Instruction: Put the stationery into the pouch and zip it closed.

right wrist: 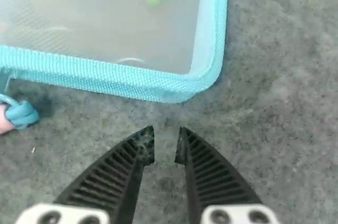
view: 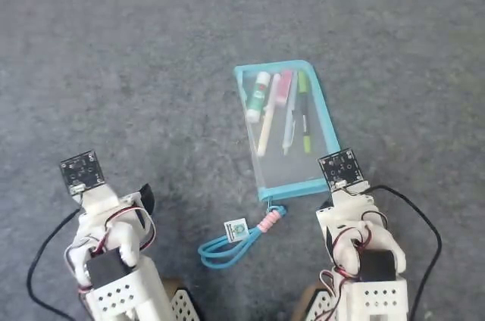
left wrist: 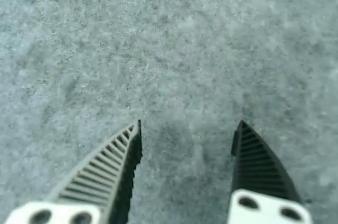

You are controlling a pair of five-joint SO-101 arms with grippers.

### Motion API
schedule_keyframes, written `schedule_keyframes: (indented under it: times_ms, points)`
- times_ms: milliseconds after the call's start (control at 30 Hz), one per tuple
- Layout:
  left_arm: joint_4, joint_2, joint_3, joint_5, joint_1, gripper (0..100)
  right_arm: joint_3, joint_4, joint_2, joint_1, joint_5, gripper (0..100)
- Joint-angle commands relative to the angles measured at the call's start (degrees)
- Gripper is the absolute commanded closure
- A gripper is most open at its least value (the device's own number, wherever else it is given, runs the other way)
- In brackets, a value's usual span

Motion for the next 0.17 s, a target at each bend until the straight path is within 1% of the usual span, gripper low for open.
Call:
schedule_keyframes:
  times_ms: [0,133]
  points:
    - [0.3,-1.0,-0.4,0.4,-0.4,73,1.1,0.6,-0.8,0.0,-0.2,91.5]
    - [0.3,-1.0,-0.4,0.4,-0.4,73,1.1,0.6,-0.8,0.0,-0.2,91.5]
